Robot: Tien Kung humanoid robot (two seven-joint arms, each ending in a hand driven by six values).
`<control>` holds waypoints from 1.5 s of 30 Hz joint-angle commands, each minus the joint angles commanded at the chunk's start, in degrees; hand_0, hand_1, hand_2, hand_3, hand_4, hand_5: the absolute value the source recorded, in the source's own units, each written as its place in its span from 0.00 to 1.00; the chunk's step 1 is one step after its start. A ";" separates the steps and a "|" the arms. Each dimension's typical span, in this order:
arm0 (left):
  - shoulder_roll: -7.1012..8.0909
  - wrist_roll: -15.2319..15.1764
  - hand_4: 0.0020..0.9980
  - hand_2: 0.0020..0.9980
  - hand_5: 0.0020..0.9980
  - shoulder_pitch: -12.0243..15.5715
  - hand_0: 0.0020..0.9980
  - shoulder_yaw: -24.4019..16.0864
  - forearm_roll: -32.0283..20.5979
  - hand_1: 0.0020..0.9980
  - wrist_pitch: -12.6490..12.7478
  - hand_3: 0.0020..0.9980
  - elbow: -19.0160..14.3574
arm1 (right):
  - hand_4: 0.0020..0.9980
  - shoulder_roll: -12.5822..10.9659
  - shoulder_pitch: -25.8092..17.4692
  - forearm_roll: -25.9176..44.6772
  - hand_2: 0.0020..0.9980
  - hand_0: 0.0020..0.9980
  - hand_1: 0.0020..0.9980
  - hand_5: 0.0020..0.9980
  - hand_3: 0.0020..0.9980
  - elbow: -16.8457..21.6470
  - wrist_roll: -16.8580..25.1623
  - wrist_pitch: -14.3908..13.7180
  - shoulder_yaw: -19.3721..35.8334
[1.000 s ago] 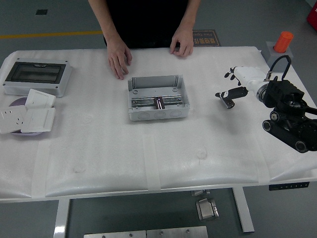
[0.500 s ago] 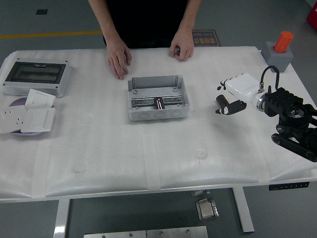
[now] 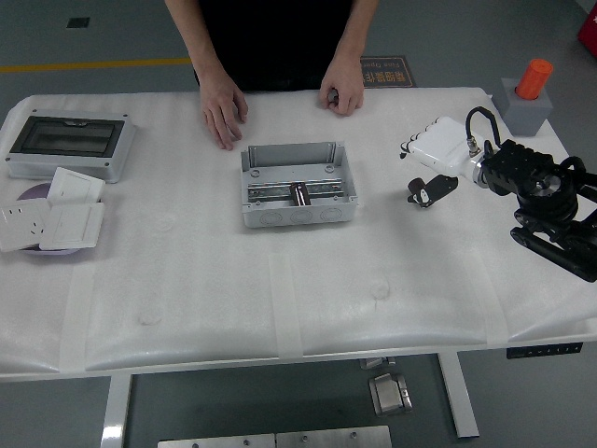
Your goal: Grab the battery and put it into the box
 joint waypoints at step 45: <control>-0.37 -0.03 0.69 0.58 0.25 -0.42 0.59 -2.33 2.96 0.63 0.09 0.72 -0.38 | 0.74 6.76 -2.58 -4.18 0.83 0.59 0.53 0.27 0.88 -11.26 0.14 5.42 4.97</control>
